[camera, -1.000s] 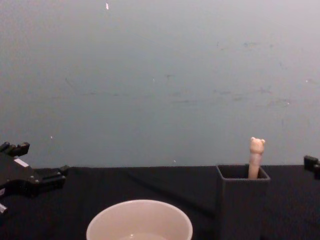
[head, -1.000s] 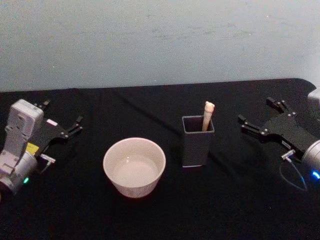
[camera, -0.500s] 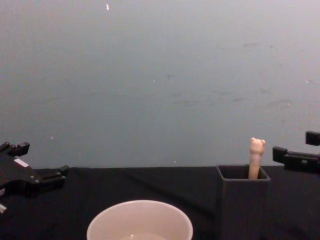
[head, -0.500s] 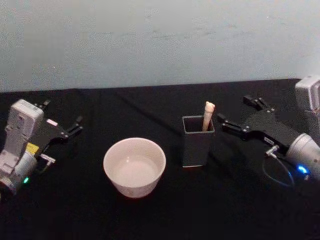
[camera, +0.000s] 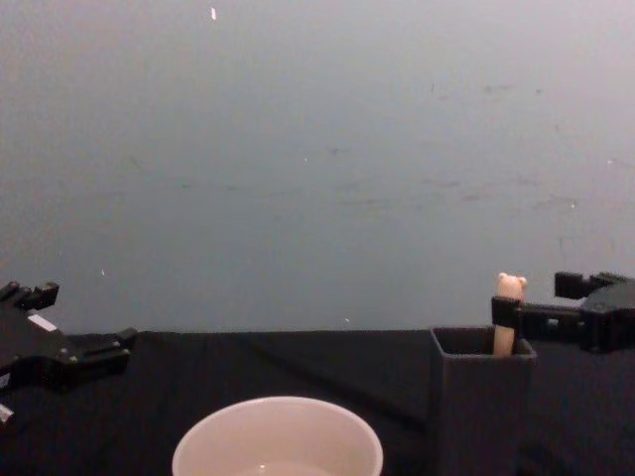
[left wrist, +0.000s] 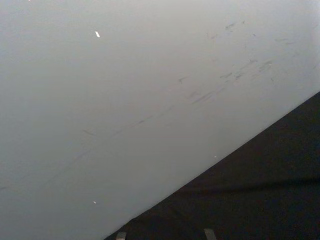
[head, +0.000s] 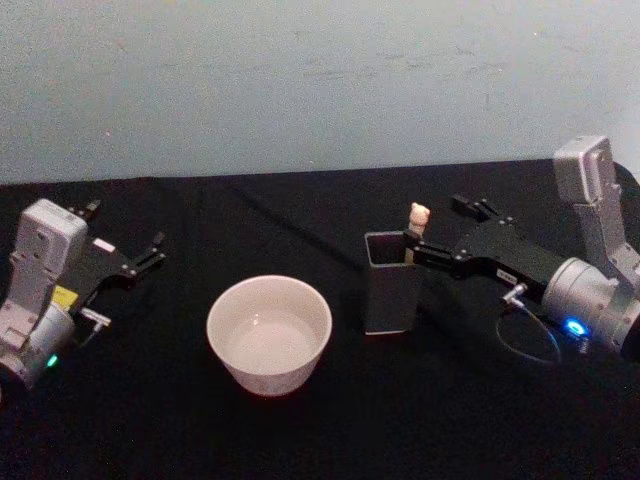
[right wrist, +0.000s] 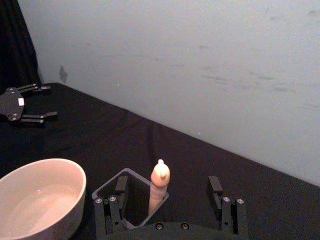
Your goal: Pick up the stirring spoon with one hand, stir inside the cup, then place it back in its original position.
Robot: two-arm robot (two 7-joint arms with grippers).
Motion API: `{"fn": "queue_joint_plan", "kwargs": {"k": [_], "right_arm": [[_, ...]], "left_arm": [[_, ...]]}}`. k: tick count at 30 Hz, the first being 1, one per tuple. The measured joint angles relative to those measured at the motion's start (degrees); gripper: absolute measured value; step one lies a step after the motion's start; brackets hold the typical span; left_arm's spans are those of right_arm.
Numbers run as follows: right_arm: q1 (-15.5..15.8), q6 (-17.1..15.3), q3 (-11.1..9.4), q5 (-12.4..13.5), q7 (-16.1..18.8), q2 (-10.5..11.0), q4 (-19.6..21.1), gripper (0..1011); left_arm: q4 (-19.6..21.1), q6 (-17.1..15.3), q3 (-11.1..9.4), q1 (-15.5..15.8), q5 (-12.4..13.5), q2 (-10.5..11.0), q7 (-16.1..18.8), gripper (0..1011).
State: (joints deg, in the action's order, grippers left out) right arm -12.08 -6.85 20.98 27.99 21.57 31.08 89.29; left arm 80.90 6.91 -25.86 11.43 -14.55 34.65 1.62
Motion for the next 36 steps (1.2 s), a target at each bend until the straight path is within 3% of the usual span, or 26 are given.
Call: {"fn": "queue_joint_plan", "kwargs": {"k": [14,36], "right_arm": [[-2.6,-2.4,0.4,-0.4,1.4,-2.8,-2.7,1000],[-2.8,-2.6,0.3,-0.7,1.4,-3.0,-2.8,1000]], "left_arm": [[0.0,0.0,0.0,0.0,0.0,0.0,0.0,1001],[0.0,0.0,0.0,0.0,0.0,0.0,0.0,1001]]}}
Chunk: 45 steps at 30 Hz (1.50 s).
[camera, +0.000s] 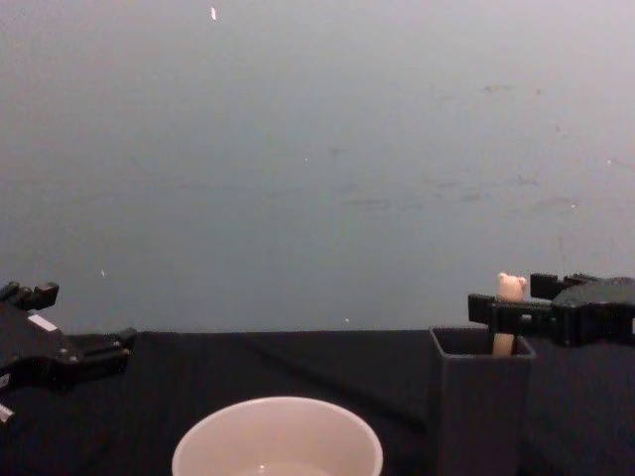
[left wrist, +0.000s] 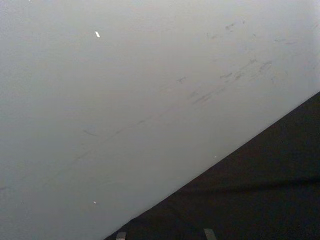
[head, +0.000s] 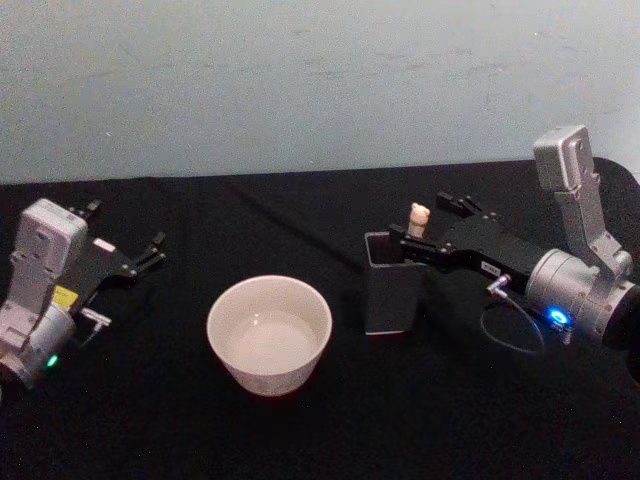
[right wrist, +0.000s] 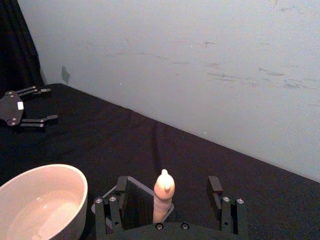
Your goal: Pick up the stirring spoon with one hand, stir inside the cup, then place it back in its original position.
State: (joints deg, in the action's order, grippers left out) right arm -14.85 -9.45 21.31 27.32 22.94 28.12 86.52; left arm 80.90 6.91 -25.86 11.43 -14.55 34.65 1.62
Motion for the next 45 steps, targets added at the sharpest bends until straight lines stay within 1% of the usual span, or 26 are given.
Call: {"fn": "queue_joint_plan", "kwargs": {"k": [7,8,10,11,12,13,15,17,19,20,22,23,24,26,28,29,30,31,32,35,45], "right_arm": [[0.0,0.0,0.0,0.0,0.0,0.0,0.0,991],[0.0,0.0,0.0,0.0,0.0,0.0,0.0,959],[0.1,0.0,0.0,0.0,0.0,0.0,0.0,929],[0.1,0.0,0.0,0.0,0.0,0.1,0.1,890],[0.1,0.0,0.0,0.0,0.0,0.0,0.1,873],[0.1,0.0,0.0,0.0,0.0,0.0,0.1,824],[0.1,0.0,0.0,0.0,0.0,0.1,0.1,811],[0.1,0.1,0.0,0.0,0.0,0.1,0.1,715],[0.1,0.1,0.0,0.0,0.0,0.0,0.1,679],[0.1,0.1,0.0,0.0,0.0,0.0,0.1,621],[0.1,0.1,0.0,0.0,0.0,0.0,0.1,564],[0.1,0.1,0.0,0.0,0.0,0.1,0.1,564],[0.1,0.1,0.0,0.0,0.0,0.0,0.1,494],[0.1,0.1,0.0,0.0,0.0,0.1,0.1,453],[0.1,0.1,0.0,0.0,0.0,0.0,0.1,369],[0.1,0.1,0.0,0.0,0.0,0.1,0.1,359],[0.1,0.1,0.0,0.0,0.0,0.0,0.1,311],[0.1,0.1,0.0,0.0,0.0,0.1,0.1,292],[0.1,0.1,0.0,0.0,0.0,0.0,0.1,235],[0.1,0.1,0.0,0.0,0.0,0.0,0.1,213],[0.1,0.1,0.0,0.0,0.0,0.1,0.1,214]], "left_arm": [[0.0,0.0,0.0,0.0,0.0,0.0,0.0,1001],[0.0,0.0,0.0,0.0,0.0,0.0,0.0,1001],[0.0,0.0,0.0,0.0,0.0,0.0,0.0,1002],[0.0,0.0,0.0,0.0,0.0,0.0,0.0,1001],[0.0,0.0,0.0,0.0,0.0,0.0,0.0,1001],[0.0,0.0,0.0,0.0,0.0,0.0,0.0,1001],[0.0,0.0,0.0,0.0,0.0,0.0,0.0,1001],[0.0,0.0,0.0,0.0,0.0,0.0,0.0,1001],[0.0,0.0,0.0,0.0,0.0,0.0,0.0,1001],[0.0,0.0,0.0,0.0,0.0,0.0,0.0,1002],[0.0,0.0,0.0,0.0,0.0,0.0,0.0,1001],[0.0,0.0,0.0,0.0,0.0,0.0,0.0,1001],[0.0,0.0,0.0,0.0,0.0,0.0,0.0,1001],[0.0,0.0,0.0,0.0,0.0,0.0,0.0,1001],[0.0,0.0,0.0,0.0,0.0,0.0,0.0,1001],[0.0,0.0,0.0,0.0,0.0,0.0,0.0,1001],[0.0,0.0,0.0,0.0,0.0,0.0,0.0,1001],[0.0,0.0,0.0,0.0,0.0,0.0,0.0,1001],[0.0,0.0,0.0,0.0,0.0,0.0,0.0,1001],[0.0,0.0,0.0,0.0,0.0,0.0,0.0,1001],[0.0,0.0,0.0,0.0,0.0,0.0,0.0,1001]]}}
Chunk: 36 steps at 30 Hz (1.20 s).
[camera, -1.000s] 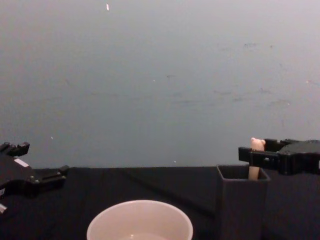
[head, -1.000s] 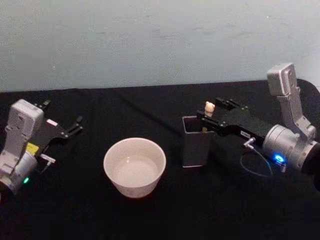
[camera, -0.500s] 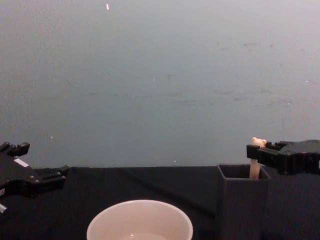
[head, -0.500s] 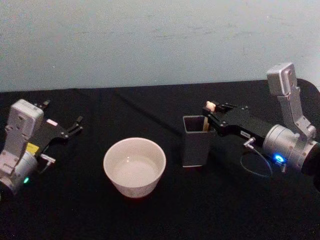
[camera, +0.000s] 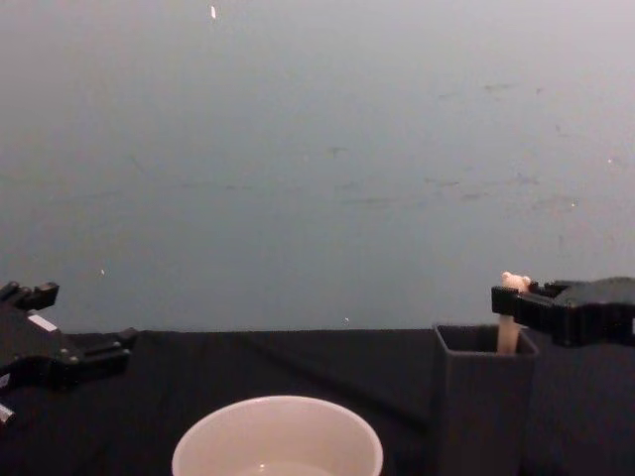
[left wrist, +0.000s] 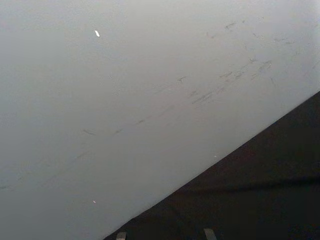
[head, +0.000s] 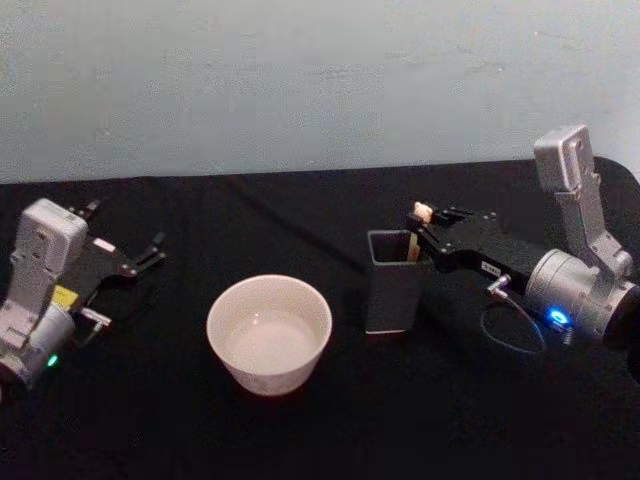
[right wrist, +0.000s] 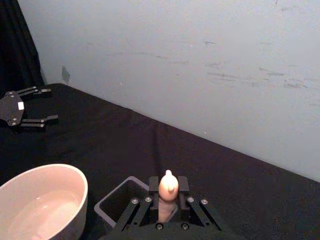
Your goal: Pick up the stirring spoon with one hand, stir inside the cup, then place it back in its original position.
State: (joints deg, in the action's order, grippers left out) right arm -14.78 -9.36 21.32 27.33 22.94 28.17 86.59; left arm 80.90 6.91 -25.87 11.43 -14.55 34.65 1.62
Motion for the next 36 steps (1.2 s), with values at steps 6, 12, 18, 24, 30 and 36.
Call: {"fn": "queue_joint_plan", "kwargs": {"k": [6,12,18,24,30,36], "right_arm": [[0.0,0.0,0.0,0.0,0.0,0.0,0.0,214],[-0.3,-0.5,0.0,0.0,0.2,0.0,-0.1,214],[-1.1,-3.3,-0.8,2.2,1.0,0.0,0.2,214],[-1.1,-4.7,-1.8,5.0,1.3,0.8,2.0,214],[-0.6,-4.8,-3.0,7.5,1.0,1.6,4.6,214],[-0.7,-4.2,-4.3,9.9,0.3,1.9,6.4,214]], "left_arm": [[0.0,0.0,0.0,0.0,0.0,0.0,0.0,1001],[0.0,0.0,0.0,0.0,0.0,0.0,0.0,1002],[0.0,0.0,0.0,0.0,0.0,0.0,0.0,1001],[0.0,0.0,0.0,0.0,0.0,0.0,0.0,1001],[0.0,0.0,0.0,0.0,0.0,0.0,0.0,1001],[0.0,0.0,0.0,0.0,0.0,0.0,0.0,1001]]}}
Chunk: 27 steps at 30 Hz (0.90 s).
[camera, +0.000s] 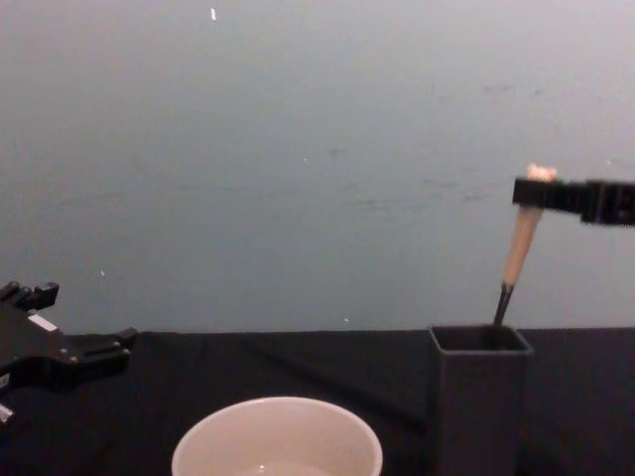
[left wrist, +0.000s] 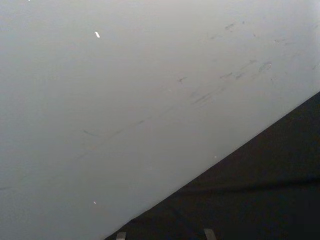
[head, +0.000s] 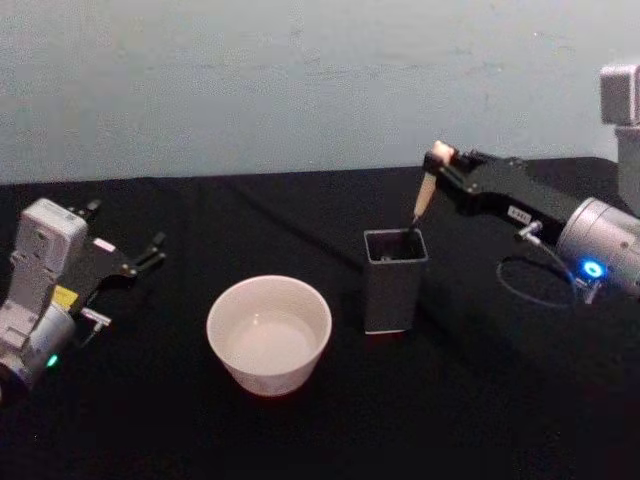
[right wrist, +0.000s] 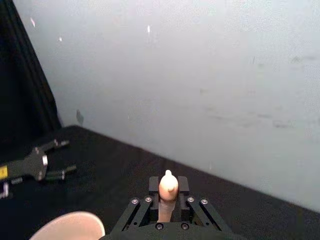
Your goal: Pick up the stirring spoon with one hand, stir inside the cup, then place it back in its original position.
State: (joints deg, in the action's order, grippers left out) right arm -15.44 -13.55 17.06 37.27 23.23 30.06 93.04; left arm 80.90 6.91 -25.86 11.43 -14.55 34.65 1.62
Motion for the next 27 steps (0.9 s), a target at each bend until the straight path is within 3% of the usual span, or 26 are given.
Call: {"fn": "queue_joint_plan", "kwargs": {"k": [16,27], "right_arm": [[-2.1,0.9,-0.5,5.1,-2.4,-2.0,2.3,213],[-3.0,0.4,4.1,6.3,-1.7,-2.5,2.7,214]], "left_arm": [[0.0,0.0,0.0,0.0,0.0,0.0,0.0,1001],[0.0,0.0,0.0,0.0,0.0,0.0,0.0,1001]]}}
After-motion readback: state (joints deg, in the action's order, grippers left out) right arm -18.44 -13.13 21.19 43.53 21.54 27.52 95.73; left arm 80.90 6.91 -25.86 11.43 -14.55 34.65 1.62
